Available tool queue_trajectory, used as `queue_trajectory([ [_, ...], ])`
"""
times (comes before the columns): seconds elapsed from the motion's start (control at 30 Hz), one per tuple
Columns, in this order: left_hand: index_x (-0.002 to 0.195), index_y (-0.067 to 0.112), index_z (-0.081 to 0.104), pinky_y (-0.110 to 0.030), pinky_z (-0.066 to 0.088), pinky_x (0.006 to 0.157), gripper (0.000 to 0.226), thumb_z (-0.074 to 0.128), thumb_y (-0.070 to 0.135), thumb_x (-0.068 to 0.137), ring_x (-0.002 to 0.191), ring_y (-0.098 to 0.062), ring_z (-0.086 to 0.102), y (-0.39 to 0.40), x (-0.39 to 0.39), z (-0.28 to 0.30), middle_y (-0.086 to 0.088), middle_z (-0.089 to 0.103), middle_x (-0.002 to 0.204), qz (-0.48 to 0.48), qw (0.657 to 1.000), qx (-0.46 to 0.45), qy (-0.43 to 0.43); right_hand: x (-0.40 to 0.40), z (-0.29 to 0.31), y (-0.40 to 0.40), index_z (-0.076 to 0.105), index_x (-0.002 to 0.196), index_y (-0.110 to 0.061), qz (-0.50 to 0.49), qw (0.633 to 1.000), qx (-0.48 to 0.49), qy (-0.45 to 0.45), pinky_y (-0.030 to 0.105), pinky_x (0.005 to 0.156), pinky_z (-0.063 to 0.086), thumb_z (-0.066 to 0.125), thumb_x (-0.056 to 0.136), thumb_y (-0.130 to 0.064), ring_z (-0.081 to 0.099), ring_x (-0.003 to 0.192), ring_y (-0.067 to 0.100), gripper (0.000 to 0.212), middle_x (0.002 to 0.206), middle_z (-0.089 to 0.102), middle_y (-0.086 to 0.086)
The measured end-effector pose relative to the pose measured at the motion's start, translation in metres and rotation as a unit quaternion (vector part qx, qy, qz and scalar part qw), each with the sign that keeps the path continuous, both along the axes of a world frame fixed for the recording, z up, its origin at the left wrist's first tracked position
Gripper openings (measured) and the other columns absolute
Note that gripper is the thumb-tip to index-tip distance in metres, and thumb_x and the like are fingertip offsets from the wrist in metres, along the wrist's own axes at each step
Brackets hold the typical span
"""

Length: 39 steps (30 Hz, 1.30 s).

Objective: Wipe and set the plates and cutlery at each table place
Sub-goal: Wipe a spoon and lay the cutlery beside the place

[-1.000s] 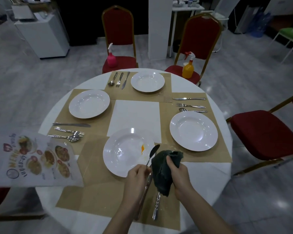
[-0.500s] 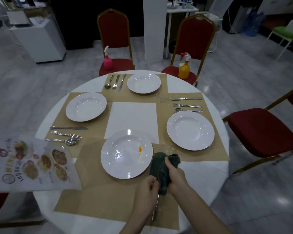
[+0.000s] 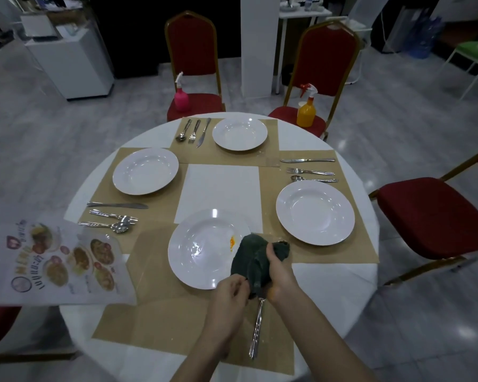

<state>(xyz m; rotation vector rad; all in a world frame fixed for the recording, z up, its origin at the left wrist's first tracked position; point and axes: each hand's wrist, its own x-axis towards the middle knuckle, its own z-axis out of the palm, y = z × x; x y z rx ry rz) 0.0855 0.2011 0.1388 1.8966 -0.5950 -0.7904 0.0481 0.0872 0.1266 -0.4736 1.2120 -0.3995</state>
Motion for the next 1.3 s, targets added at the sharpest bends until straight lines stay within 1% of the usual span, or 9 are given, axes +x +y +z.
queue_trajectory([
  [0.13,0.058,0.019,0.037,-0.029,0.025,0.048,0.037,0.043,0.005,0.091,0.051,-0.013,0.029,-0.009,0.006,-0.003,-0.001,0.034,0.055,0.038,0.998,0.005,0.047,-0.002,0.006,0.014,0.064,0.106,-0.004,0.070,0.997,-0.031,-0.010,0.027,0.055,0.056,0.067,0.091,-0.023,0.067,0.078,0.022,0.024,0.093,0.070,0.013],
  [0.37,0.057,0.021,0.037,-0.025,0.020,0.044,0.040,0.046,0.012,0.095,0.046,-0.009,0.025,-0.003,-0.008,-0.008,-0.001,0.034,0.055,0.024,0.996,0.012,0.091,-0.003,-0.013,0.007,0.060,0.110,-0.009,0.006,0.998,-0.055,0.017,0.039,0.072,0.057,0.064,0.093,-0.032,0.066,0.087,0.027,0.029,0.097,0.068,0.010],
  [0.53,0.062,0.022,0.032,-0.020,0.016,0.041,0.038,0.037,0.014,0.099,0.041,-0.007,0.021,0.000,-0.014,-0.003,0.002,0.029,0.054,-0.026,0.987,0.021,0.160,-0.024,-0.019,-0.017,0.059,0.115,-0.002,-0.014,0.998,-0.052,0.025,0.033,0.064,0.054,0.066,0.090,-0.036,0.066,0.091,0.029,0.043,0.107,0.068,0.016],
  [0.73,0.059,0.023,0.036,-0.032,0.025,0.050,0.041,0.040,0.015,0.098,0.049,-0.010,0.029,-0.004,-0.010,-0.018,0.009,0.033,0.050,-0.001,0.998,0.033,0.051,-0.033,-0.028,0.013,0.065,0.115,-0.013,0.111,0.982,-0.151,0.006,0.043,0.089,0.056,0.075,0.084,-0.025,0.071,0.098,0.024,0.035,0.104,0.074,0.007],
  [0.93,0.067,0.017,0.055,-0.025,0.026,0.046,0.036,0.041,0.021,0.100,0.042,-0.004,0.033,0.007,-0.017,-0.022,0.012,0.045,0.045,0.021,0.996,0.053,0.072,-0.048,-0.021,-0.006,0.064,0.105,-0.001,0.031,0.993,-0.105,0.049,0.031,0.061,0.055,0.068,0.090,-0.020,0.069,0.085,0.029,0.025,0.096,0.071,0.017],
  [1.07,0.076,0.011,0.052,-0.019,0.021,0.040,0.033,0.040,0.027,0.101,0.040,-0.009,0.026,0.005,-0.012,-0.010,0.005,0.037,0.050,-0.001,0.969,0.043,0.245,-0.055,-0.023,-0.007,0.066,0.104,-0.002,0.042,0.989,-0.137,0.041,0.035,0.069,0.058,0.067,0.091,-0.022,0.071,0.088,0.029,0.023,0.098,0.073,0.016],
  [1.13,0.080,0.008,0.057,-0.019,0.022,0.037,0.039,0.041,0.036,0.101,0.039,-0.010,0.025,0.001,-0.012,-0.003,-0.002,0.036,0.055,0.002,0.929,0.036,0.369,-0.055,-0.025,0.000,0.066,0.106,0.000,0.074,0.988,-0.136,0.022,0.036,0.072,0.058,0.068,0.090,-0.024,0.071,0.084,0.029,0.029,0.097,0.074,0.018],
  [1.2,0.086,0.004,0.059,-0.017,0.019,0.033,0.040,0.042,0.037,0.101,0.037,-0.007,0.020,-0.002,-0.013,0.001,0.000,0.030,0.052,0.012,0.881,0.030,0.472,-0.054,-0.024,0.008,0.063,0.111,0.005,0.093,0.987,-0.128,-0.011,0.032,0.060,0.054,0.067,0.090,-0.023,0.067,0.069,0.027,0.035,0.091,0.073,0.018],
  [1.3,0.081,0.008,0.055,-0.015,0.014,0.028,0.030,0.045,0.030,0.099,0.034,-0.003,0.015,-0.002,-0.011,-0.004,0.007,0.021,0.048,0.031,0.837,0.002,0.547,-0.057,-0.019,0.009,0.064,0.109,0.005,0.093,0.987,-0.125,-0.024,0.029,0.060,0.054,0.065,0.092,-0.023,0.068,0.068,0.024,0.032,0.088,0.072,0.019],
])
